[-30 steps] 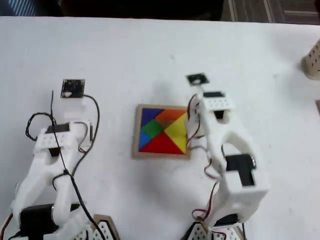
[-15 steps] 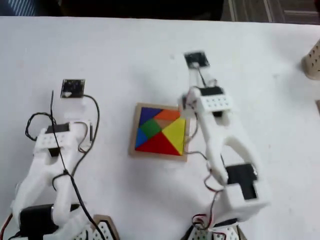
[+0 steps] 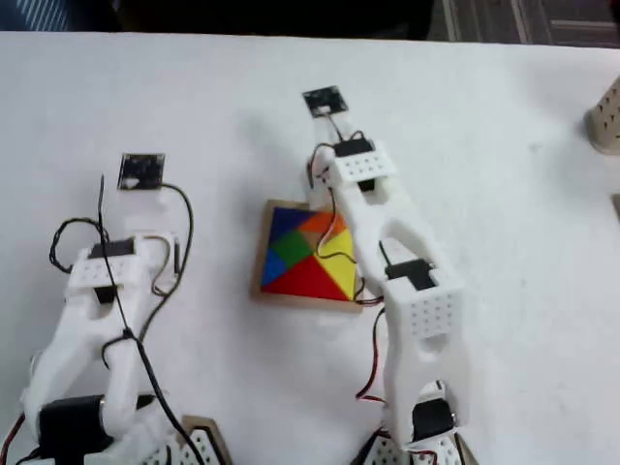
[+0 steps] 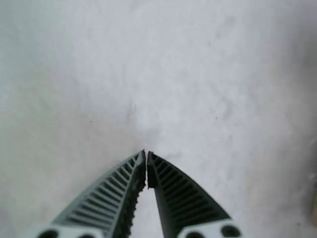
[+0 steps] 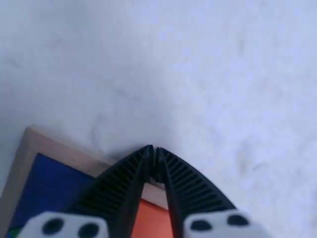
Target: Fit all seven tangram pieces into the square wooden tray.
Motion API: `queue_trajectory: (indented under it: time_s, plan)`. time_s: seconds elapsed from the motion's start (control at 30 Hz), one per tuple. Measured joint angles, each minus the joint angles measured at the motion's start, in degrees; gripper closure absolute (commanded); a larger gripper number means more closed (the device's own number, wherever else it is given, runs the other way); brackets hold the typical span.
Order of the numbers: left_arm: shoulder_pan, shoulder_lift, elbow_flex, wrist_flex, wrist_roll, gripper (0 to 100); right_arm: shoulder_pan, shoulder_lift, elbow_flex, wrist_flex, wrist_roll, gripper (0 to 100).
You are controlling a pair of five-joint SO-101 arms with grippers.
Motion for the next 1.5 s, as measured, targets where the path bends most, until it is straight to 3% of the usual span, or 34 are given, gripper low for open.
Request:
queue_trajectory:
  time_s: [0.5,0.7,0.9,1.23,1.5]
  plan:
    - [0.0,0.0,0.0,0.0,-0.1,98,-1.9,-4.6,2.7,14.0,-2.4,98.1]
    - [0.0,0.0,0.1,0.0,-0.1,98,-1.4,-21.8,21.8,8.6,-3.9,98.1]
    - [0.0,-2.5,1.5,0.0,-0.1,98,3.8,-40.9,44.0,1.1,-3.9,98.1]
    - [4.3,-30.1,20.0,-2.5,-0.1,98,7.8,-71.8,76.4,-7.6,0.5,98.1]
    - [4.3,-46.9,26.5,7.6,-0.1,98,8.6,-95.5,96.3,-11.1,3.4,98.1]
